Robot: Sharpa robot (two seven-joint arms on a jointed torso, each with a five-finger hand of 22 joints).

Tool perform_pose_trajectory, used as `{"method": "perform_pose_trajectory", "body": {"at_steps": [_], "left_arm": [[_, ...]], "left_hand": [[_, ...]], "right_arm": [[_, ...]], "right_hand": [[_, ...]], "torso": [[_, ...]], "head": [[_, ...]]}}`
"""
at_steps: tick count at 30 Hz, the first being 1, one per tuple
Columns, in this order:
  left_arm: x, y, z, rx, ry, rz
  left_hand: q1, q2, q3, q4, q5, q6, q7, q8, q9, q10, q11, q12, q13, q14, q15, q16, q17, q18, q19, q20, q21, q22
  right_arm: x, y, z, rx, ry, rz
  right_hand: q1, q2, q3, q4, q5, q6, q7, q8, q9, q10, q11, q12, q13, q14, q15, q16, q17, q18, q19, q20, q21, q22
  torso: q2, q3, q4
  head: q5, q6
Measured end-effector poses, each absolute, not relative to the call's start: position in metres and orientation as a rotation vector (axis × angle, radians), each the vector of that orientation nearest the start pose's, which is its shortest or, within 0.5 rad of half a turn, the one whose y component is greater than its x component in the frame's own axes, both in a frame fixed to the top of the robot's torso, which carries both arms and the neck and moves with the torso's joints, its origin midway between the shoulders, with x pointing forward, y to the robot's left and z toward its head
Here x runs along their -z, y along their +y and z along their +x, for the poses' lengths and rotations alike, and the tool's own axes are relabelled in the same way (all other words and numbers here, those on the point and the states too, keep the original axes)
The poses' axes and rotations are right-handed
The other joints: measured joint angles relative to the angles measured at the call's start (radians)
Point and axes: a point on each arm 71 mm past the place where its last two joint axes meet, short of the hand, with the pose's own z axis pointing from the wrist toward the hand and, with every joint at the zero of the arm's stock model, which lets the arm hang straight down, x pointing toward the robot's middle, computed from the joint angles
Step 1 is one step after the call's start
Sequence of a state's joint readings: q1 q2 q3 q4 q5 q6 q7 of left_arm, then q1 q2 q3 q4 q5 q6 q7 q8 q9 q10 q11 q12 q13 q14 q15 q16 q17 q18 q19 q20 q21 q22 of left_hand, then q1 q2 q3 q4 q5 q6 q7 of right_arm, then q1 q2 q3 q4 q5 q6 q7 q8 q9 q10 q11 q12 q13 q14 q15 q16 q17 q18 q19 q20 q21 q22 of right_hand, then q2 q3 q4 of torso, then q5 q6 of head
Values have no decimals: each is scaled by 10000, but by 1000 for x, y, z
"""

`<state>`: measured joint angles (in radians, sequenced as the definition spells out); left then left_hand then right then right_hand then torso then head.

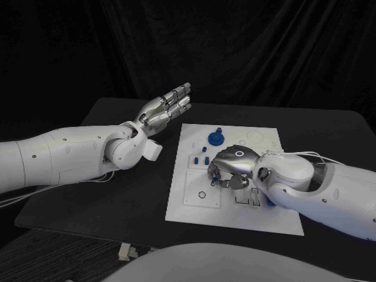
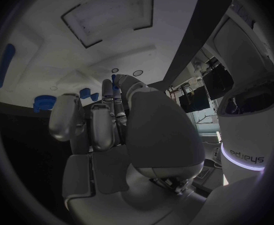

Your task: Assemble the parts on the task board

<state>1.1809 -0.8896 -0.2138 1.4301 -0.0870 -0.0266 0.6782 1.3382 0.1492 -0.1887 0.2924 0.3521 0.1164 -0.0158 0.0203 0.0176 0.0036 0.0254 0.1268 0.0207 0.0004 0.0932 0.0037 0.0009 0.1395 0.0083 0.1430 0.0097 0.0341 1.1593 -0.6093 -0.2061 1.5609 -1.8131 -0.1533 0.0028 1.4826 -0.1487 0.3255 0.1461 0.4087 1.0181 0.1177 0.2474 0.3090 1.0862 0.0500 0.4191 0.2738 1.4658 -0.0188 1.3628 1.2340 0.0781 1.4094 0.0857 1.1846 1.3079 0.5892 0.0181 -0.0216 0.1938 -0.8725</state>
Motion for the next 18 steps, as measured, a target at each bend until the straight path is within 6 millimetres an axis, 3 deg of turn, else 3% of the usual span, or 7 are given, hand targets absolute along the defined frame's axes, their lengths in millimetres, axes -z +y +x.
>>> {"method": "perform_pose_trajectory", "body": {"at_steps": [18], "left_arm": [[233,248,467,17392,14496,-9085]], "left_hand": [[186,81,-27,-28,215,0,0,0,-1,-2,69,0,1,0,71,0,4,-1,35,35,0,8]], "right_arm": [[259,-63,408,-7994,17357,-8818]], "right_hand": [[1,-1,0,0,-69,-11,10,-7,9,0,0,0,-2,0,0,0,-18,-1,0,0,0,-2]], "torso": [[1,3,1]], "head": [[-27,1]]}}
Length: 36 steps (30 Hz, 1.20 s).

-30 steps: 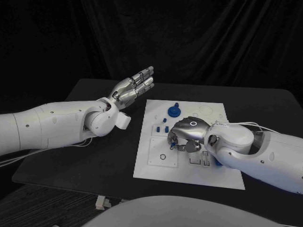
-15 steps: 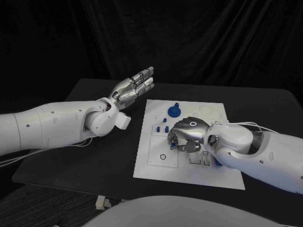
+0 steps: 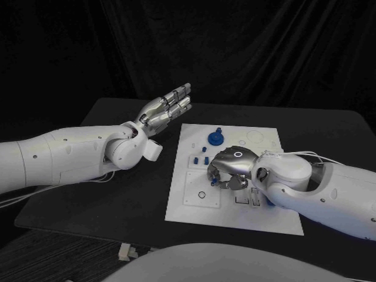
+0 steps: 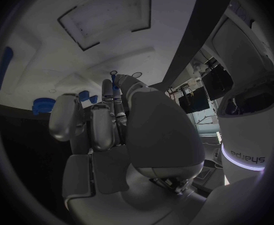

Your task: Assemble the parts on the task board

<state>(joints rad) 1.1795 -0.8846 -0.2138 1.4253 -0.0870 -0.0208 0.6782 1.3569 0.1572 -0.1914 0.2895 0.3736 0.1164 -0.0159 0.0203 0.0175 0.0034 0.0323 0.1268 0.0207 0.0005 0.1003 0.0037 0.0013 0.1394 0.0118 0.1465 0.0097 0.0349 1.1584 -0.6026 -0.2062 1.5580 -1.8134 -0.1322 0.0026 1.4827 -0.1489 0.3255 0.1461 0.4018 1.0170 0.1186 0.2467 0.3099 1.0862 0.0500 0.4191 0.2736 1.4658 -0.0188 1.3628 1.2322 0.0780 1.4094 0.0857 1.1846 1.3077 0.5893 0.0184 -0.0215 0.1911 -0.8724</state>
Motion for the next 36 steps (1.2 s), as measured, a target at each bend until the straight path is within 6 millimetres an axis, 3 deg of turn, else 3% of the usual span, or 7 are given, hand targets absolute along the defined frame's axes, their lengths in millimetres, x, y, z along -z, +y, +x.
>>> {"method": "perform_pose_trajectory", "body": {"at_steps": [7,36], "left_arm": [[233,248,467,17419,14510,-9090],[234,248,466,17532,14554,-9093]], "left_hand": [[165,5,-56,0,194,0,0,0,0,33,32,0,0,0,0,0,3,0,-36,36,0,-1],[381,62,-110,1,425,-12,61,0,-1,-3,68,-1,1,0,70,0,-4,-1,1,216,0,15]], "right_arm": [[260,-63,408,-7970,17414,-8852],[265,-59,409,-7873,17733,-9013]], "right_hand": [[0,0,0,0,0,-8,7,-1,-2,0,0,-14,-5,0,0,-15,-4,0,0,0,-19,-1],[1,-1,47,-12,-27,-82,15,-81,9,0,0,-77,-14,-29,-29,-127,-163,-1,-73,0,-232,-3]], "torso": [[0,0,0],[0,-1,-2]], "head": [[-49,-1],[-53,-3]]}}
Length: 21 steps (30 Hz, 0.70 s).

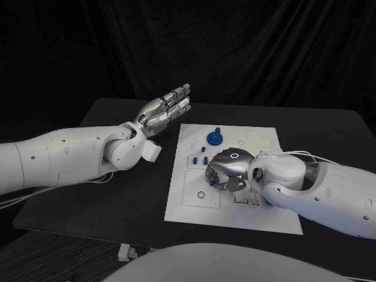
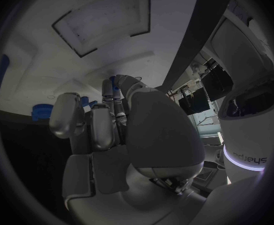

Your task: Assemble the parts on the task board

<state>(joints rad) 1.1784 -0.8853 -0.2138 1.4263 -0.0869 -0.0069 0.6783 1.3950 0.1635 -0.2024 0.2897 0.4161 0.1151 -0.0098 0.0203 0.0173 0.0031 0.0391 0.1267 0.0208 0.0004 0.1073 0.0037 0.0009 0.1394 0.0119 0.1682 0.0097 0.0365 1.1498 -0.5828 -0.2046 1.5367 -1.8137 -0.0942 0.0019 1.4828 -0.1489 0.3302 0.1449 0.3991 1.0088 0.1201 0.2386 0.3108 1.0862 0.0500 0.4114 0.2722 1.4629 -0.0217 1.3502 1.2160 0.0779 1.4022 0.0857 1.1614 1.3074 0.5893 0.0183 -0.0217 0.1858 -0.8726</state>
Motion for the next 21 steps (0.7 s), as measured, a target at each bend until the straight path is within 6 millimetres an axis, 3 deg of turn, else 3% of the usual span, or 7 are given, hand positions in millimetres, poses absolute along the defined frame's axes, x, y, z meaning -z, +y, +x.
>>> {"method": "perform_pose_trajectory", "body": {"at_steps": [11,15,21], "left_arm": [[234,247,466,17556,14565,-9091],[234,247,467,17565,14569,-9089],[234,246,467,17574,14575,-9086]], "left_hand": [[158,52,-27,-27,307,10,83,0,9,8,8,41,0,0,-1,0,2,0,0,0,0,-1],[226,71,-28,-28,360,10,83,0,9,26,25,40,0,0,-1,0,3,1,35,35,0,-2],[302,67,-27,-28,506,11,153,0,8,26,25,40,0,0,-1,0,6,0,-2,71,0,-2]], "right_arm": [[271,-60,408,-7810,17964,-9058],[272,-60,408,-7802,17986,-9064],[272,-61,408,-7770,18016,-9042]], "right_hand": [[1,1,54,-27,-207,-442,-11,-287,-63,0,0,-78,2,-112,-6,-155,-208,1,-165,-4,-348,-1],[-5,-4,81,0,-368,-708,-110,-427,-107,-36,-36,-78,15,-174,2,-257,-322,1,-229,-14,-481,3],[-187,-101,136,55,-876,-1703,-312,-1020,-408,-109,-32,-78,82,-248,3,-330,-478,0,-321,0,-703,7]], "torso": [[4,0,-5],[-1,0,-5],[-2,0,-3]], "head": [[32,0],[35,0],[33,0]]}}
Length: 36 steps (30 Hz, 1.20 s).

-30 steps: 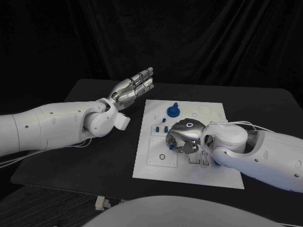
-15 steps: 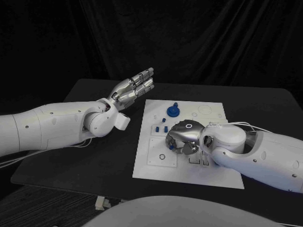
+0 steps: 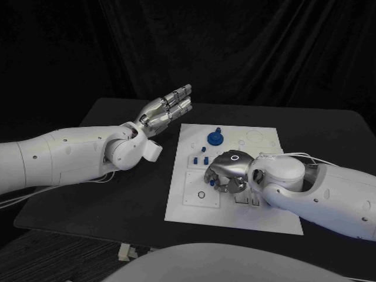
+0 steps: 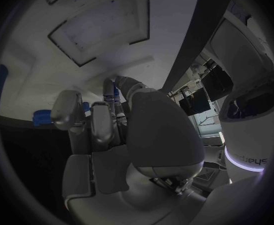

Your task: Assemble the parts on the task board

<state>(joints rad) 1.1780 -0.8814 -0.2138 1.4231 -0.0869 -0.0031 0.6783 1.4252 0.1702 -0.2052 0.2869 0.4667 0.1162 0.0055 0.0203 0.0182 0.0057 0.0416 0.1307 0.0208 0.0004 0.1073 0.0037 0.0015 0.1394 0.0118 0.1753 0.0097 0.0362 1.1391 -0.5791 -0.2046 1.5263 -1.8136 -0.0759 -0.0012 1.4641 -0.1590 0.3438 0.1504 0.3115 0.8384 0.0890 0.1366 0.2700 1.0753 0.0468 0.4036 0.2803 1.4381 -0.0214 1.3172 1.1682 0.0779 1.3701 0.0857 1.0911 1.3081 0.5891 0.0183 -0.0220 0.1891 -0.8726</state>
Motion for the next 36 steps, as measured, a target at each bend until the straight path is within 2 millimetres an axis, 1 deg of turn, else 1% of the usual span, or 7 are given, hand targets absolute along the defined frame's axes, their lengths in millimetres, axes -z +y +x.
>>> {"method": "perform_pose_trajectory", "body": {"at_steps": [7,10,16,25,28,31,36], "left_arm": [[234,245,467,17598,14589,-9081],[235,245,467,17596,14593,-9082],[235,245,468,17598,14602,-9088],[236,245,468,17620,14617,-9094],[236,246,467,17624,14620,-9098],[236,246,467,17632,14624,-9101],[236,246,467,17647,14631,-9103]], "left_hand": [[36,36,0,0,56,36,36,0,0,0,0,0,0,0,0,0,2,0,0,0,0,-1],[39,39,0,0,118,37,36,0,-1,0,0,0,0,0,0,0,2,0,0,0,0,0],[79,-2,0,0,172,36,36,0,-1,-37,36,0,0,0,0,0,-2,0,0,-1,0,-1],[87,6,0,0,173,37,36,0,-1,-37,36,0,0,0,-1,0,-6,0,0,-1,0,2],[135,23,0,0,210,37,36,0,-2,-4,68,0,0,0,-1,0,-6,0,9,9,0,22],[188,4,1,0,209,36,36,0,-2,-3,68,0,0,-1,75,0,-6,0,20,242,0,49],[217,34,-45,-12,209,37,36,0,8,-3,68,0,0,-1,75,0,-5,-1,49,408,0,60]], "right_arm": [[272,-65,408,-7732,18005,-8947],[272,-68,408,-7732,17951,-8858],[270,-75,407,-7788,17716,-8614],[255,-98,409,-7734,17110,-8131],[240,-109,415,-7559,16657,-7947],[222,-120,422,-7315,16148,-7777],[190,-141,434,-6771,15271,-7505]], "right_hand": [[-92,-14,-72,127,-502,-1033,-501,-523,-393,-53,53,1,48,-36,36,-45,-68,95,0,0,-92,-1],[-92,-15,-265,319,-702,-2207,-831,-760,-815,-53,53,0,73,-98,18,-118,-173,93,-38,38,-241,-1],[-92,-15,-597,651,-839,-3174,-1071,-770,-1222,-53,53,0,73,-125,19,-199,-309,91,-90,19,-400,-2],[154,-9,-913,967,-925,-2690,-969,-628,-1255,43,-43,0,85,-125,19,-199,-310,89,-90,19,-441,-3],[216,52,-942,1106,-925,-1394,-645,-173,-1044,218,-111,0,93,-70,-36,-199,-246,88,-15,-56,-397,-3],[216,52,-955,1173,-925,-1184,-585,-139,-1036,309,-132,0,93,-70,-36,-180,-204,88,20,-91,-294,-4],[205,49,-957,1343,-1252,-830,-537,-133,-1171,38,68,-936,-392,271,-16,965,1329,-241,920,-52,2220,-5]], "torso": [[0,0,4],[0,0,4],[0,0,4],[0,0,4],[0,0,4],[0,1,4],[-1,1,5]], "head": [[5,0],[3,0],[-12,0],[12,0],[13,-1],[-12,-1],[-88,-1]]}}
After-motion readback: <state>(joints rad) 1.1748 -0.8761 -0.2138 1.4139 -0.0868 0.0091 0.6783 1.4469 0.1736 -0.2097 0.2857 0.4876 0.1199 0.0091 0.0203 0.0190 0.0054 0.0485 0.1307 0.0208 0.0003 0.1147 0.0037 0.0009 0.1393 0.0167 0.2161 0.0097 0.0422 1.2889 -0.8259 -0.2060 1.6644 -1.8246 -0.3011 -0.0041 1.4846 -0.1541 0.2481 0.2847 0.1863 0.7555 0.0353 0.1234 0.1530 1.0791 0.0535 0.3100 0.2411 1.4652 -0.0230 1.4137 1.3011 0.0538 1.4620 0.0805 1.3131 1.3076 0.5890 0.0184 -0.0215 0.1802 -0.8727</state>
